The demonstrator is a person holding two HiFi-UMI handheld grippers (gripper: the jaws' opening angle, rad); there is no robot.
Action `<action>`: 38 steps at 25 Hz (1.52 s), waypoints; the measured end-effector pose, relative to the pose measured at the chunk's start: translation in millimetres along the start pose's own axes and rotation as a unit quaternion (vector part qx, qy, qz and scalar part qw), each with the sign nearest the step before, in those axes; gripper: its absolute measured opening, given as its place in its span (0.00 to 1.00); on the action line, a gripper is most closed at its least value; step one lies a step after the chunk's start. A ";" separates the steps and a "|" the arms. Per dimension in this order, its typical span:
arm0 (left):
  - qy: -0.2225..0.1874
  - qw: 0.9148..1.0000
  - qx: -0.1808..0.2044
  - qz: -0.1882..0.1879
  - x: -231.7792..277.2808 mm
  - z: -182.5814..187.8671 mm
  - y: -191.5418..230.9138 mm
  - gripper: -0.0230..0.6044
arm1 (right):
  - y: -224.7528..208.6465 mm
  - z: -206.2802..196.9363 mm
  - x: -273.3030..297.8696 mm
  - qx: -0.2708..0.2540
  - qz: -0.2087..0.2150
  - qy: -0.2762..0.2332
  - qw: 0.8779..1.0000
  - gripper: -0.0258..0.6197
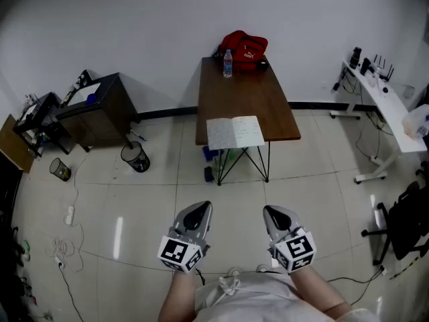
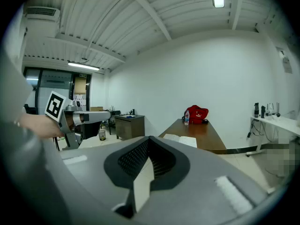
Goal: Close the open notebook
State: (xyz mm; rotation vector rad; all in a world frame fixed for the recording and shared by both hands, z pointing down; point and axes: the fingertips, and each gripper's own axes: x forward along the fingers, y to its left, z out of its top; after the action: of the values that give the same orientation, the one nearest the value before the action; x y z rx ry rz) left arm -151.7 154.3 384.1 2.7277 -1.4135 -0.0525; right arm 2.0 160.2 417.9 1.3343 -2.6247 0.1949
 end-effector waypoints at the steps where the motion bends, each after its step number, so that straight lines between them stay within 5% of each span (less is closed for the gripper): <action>1: 0.004 1.000 0.004 0.002 -4.2 -2.9 1.9 0.05 | 3.7 -1.8 0.5 0.004 0.000 0.001 1.000 0.05; 6: 0.027 0.999 0.031 0.006 -14.4 -17.2 10.6 0.05 | 16.0 -12.4 7.6 0.016 -0.001 0.008 1.000 0.05; 16: 0.045 0.999 -0.007 0.016 23.3 -44.4 44.3 0.05 | -15.1 -25.5 56.8 0.030 0.012 0.028 0.999 0.05; 23: 0.057 0.998 -0.015 0.031 105.6 -48.8 87.1 0.05 | -82.9 -11.0 124.8 0.031 0.031 0.028 0.999 0.05; 28: 0.095 0.995 0.014 0.032 188.7 -53.9 104.5 0.05 | -149.8 -0.4 175.4 0.029 0.050 0.041 0.997 0.05; 38: 0.125 0.990 -0.035 0.061 276.4 -82.0 139.5 0.05 | -226.8 -4.2 248.1 0.045 0.088 0.071 0.993 0.05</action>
State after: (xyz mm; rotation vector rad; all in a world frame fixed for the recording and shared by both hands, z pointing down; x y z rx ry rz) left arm -100.9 -148.1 477.0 2.4809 -1.4713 0.2342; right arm 43.0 -166.6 485.5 1.0685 -2.6386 0.4221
